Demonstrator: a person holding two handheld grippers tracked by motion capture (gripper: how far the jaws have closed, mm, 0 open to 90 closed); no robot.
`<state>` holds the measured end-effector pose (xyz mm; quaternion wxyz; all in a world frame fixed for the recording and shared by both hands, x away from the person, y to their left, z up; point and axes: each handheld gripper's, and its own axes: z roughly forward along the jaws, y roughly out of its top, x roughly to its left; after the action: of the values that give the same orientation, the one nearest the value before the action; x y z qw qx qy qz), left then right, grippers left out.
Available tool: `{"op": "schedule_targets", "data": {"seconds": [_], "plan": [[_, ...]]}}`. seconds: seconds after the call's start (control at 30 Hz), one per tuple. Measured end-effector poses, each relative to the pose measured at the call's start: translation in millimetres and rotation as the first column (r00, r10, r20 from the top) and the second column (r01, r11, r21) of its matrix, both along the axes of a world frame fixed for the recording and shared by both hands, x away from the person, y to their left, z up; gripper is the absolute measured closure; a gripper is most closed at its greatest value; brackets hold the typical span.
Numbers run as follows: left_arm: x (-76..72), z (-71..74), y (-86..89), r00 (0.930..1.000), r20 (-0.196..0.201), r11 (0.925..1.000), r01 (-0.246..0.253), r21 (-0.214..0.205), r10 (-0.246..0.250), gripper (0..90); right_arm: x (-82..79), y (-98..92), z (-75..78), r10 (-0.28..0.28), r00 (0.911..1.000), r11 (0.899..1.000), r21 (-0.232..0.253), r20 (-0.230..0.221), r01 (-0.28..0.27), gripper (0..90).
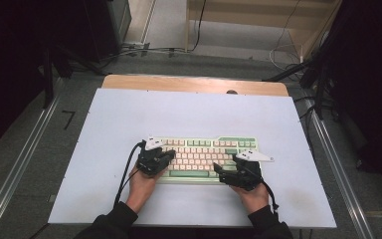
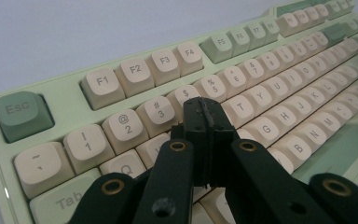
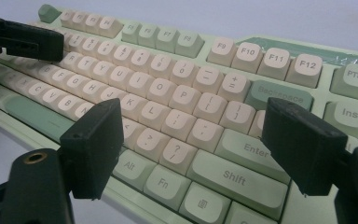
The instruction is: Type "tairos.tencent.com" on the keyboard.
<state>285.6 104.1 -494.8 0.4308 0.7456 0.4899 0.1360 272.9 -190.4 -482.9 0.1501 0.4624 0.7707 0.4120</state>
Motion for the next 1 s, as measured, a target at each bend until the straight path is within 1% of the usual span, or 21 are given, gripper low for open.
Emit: {"op": "schedule_targets", "data": {"seconds": [0.03, 0.13, 0.27, 0.33, 0.37, 0.47, 0.6, 0.7, 0.87, 1.0], "plan": [[-0.7, 1.0, 0.7, 1.0000, 0.010, 1.0000, 0.002, -0.001, -0.002, 90.0, 0.1, -0.2, 0.0, 0.000, 1.0000, 1.000, 0.001, 0.002, 0.000, 19.3], [-4.6, 4.6, 1.9, 0.9986, 0.051, 0.9998, -0.016, -0.012, 0.017, 89.6, 0.2, -0.8, 0.4, -0.003, 1.0000, 1.000, 0.002, 0.000, 0.003, 19.3], [-8.7, 8.0, 3.7, 0.9964, 0.079, 0.9990, -0.030, -0.034, 0.032, 83.2, 0.3, -1.1, 0.5, -0.002, 1.0000, 1.000, 0.004, 0.002, 0.002, 19.4], [-9.9, 9.3, 4.5, 0.9954, 0.090, 0.9990, -0.030, -0.034, 0.033, 75.0, -0.1, -0.9, 0.7, -0.002, 1.0000, 1.000, 0.001, 0.004, 0.002, 19.6], [-10.6, 9.4, 4.5, 0.9950, 0.093, 0.9986, -0.031, -0.043, 0.035, 68.9, -0.3, -0.8, 0.8, -0.003, 1.0000, 1.000, 0.002, 0.004, 0.003, 19.7], [-13.7, 10.4, 4.9, 0.9948, 0.095, 0.9980, -0.032, -0.054, 0.037, 56.5, -0.1, -0.8, 0.7, -0.003, 1.0000, 1.000, 0.001, 0.004, 0.002, 20.4], [-17.2, 12.2, 4.6, 0.9928, 0.113, 0.9980, -0.034, -0.053, 0.040, 47.1, 0.5, 0.3, 0.7, -0.003, 1.0000, 1.000, 0.002, 0.008, 0.003, 21.4], [-18.9, 12.6, 6.5, 0.9921, 0.116, 0.9980, -0.042, -0.048, 0.047, 43.9, 1.2, 2.1, 0.3, 0.002, 1.0000, 1.000, 0.000, 0.007, -0.002, 21.9], [-20.9, 12.9, 11.9, 0.9916, 0.116, 0.9967, -0.052, -0.063, 0.059, 43.7, 1.9, 5.9, 0.1, 0.011, 0.9999, 1.000, -0.001, 0.009, -0.011, 22.8], [-22.6, 13.0, 14.9, 0.9905, 0.119, 0.9963, -0.061, -0.060, 0.068, 43.7, 3.0, 8.7, -0.1, 0.018, 0.9998, 1.000, -0.004, 0.004, -0.018, 23.1]]}}
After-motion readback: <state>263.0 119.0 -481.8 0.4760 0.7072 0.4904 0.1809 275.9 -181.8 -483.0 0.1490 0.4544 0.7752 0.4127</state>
